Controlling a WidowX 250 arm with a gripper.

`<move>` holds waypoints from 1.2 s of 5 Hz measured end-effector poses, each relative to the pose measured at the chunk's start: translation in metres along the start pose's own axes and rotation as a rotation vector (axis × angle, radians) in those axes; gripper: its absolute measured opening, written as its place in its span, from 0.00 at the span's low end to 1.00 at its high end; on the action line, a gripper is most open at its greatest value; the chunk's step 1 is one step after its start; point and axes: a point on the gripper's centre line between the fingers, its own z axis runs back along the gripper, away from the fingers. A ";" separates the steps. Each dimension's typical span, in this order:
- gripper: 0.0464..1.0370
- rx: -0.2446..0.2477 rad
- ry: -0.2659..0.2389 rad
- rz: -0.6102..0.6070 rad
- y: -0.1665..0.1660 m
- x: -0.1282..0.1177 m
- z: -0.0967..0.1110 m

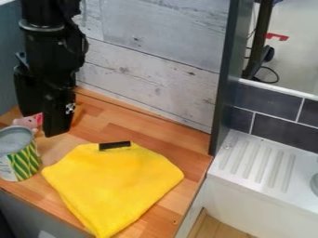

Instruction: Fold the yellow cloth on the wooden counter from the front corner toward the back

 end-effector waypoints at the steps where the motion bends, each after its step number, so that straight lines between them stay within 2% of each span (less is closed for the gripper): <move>1: 0.96 -0.007 0.013 -0.003 -0.001 0.000 -0.007; 2: 0.96 0.055 -0.031 -0.086 -0.020 0.014 -0.042; 3: 0.96 0.067 -0.080 -0.115 -0.029 0.027 -0.065; 4: 0.96 0.055 -0.118 -0.021 -0.032 0.038 -0.083; 5: 0.96 0.032 -0.079 -0.013 -0.035 0.042 -0.103; 6: 0.96 0.029 -0.092 -0.023 -0.040 0.046 -0.115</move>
